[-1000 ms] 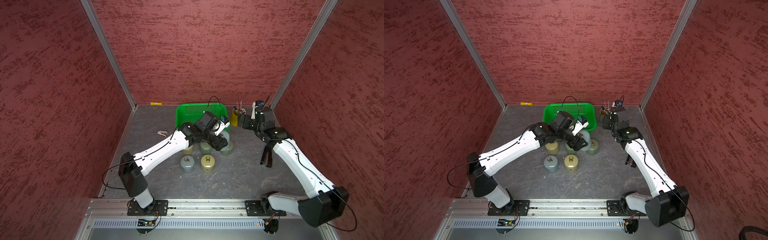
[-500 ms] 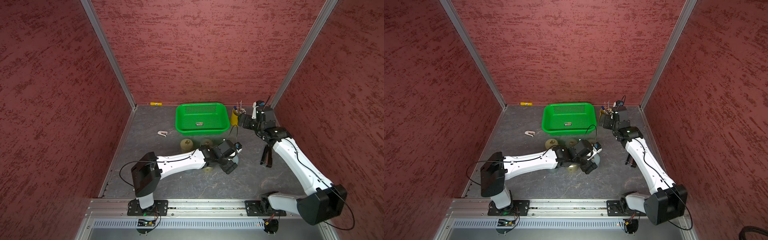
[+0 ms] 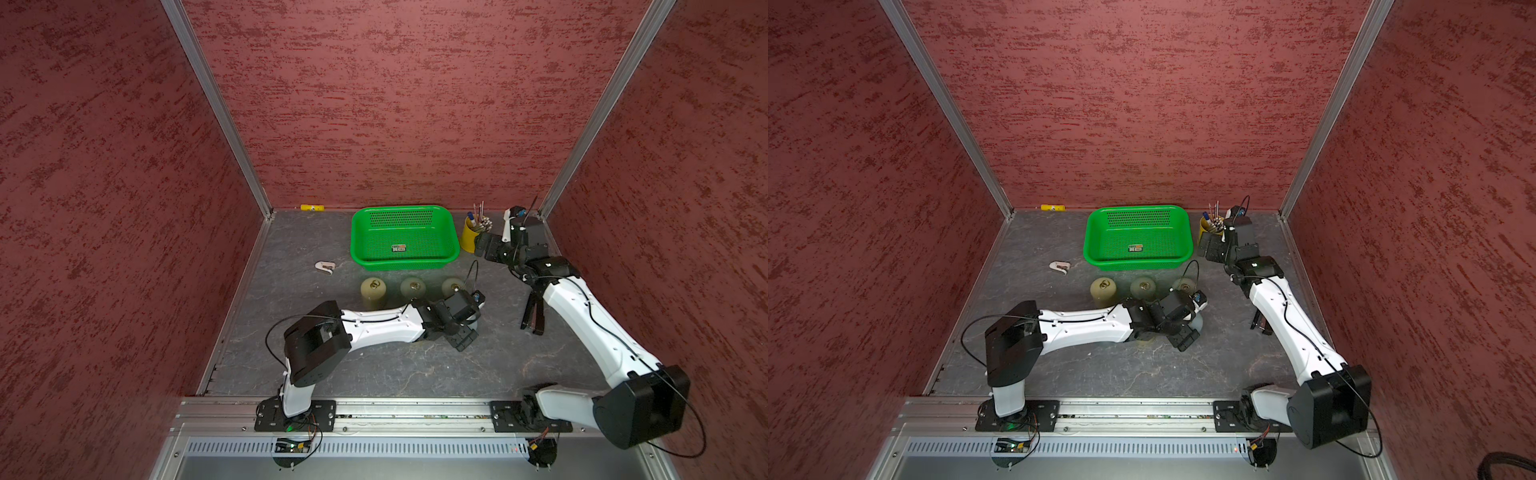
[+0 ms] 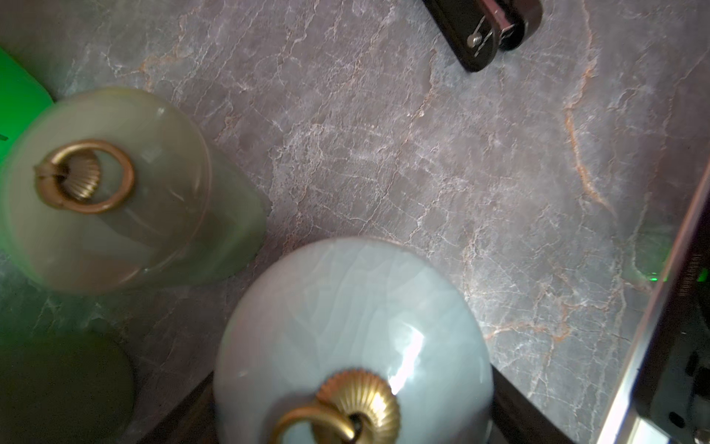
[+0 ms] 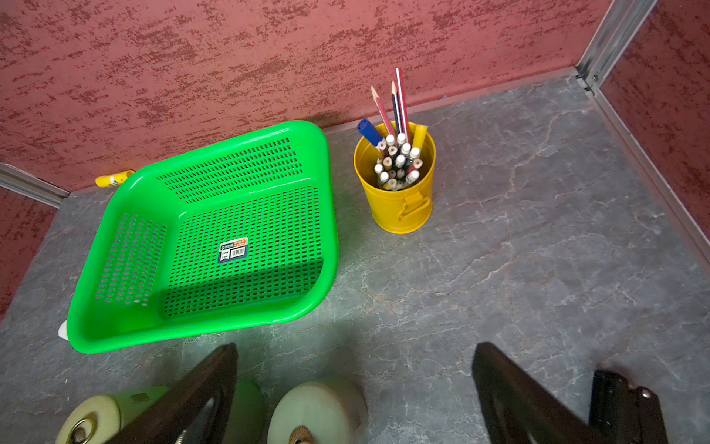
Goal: Take the tea canister out of the basket
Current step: Place the tea canister at the center of the board.
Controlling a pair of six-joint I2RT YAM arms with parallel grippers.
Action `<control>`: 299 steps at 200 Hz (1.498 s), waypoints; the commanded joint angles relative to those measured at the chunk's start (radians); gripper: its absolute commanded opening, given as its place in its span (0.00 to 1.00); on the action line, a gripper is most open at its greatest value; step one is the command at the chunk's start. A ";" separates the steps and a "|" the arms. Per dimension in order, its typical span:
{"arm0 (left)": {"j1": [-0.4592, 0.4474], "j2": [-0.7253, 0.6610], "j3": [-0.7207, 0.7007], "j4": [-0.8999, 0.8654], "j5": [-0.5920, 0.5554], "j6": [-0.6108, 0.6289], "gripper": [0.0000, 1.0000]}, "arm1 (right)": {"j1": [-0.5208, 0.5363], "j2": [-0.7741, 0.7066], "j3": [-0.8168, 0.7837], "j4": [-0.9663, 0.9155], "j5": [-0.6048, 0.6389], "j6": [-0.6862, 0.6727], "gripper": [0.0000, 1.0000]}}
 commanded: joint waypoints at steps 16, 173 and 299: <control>-0.005 0.017 0.054 0.062 -0.057 -0.011 0.54 | -0.011 0.007 -0.012 0.042 -0.020 0.008 0.99; -0.014 0.046 0.075 0.043 -0.090 -0.012 1.00 | -0.014 0.000 -0.041 0.063 -0.057 0.009 0.99; 0.052 -0.173 0.100 -0.029 -0.096 -0.030 1.00 | -0.018 -0.079 -0.027 0.095 -0.016 -0.067 0.99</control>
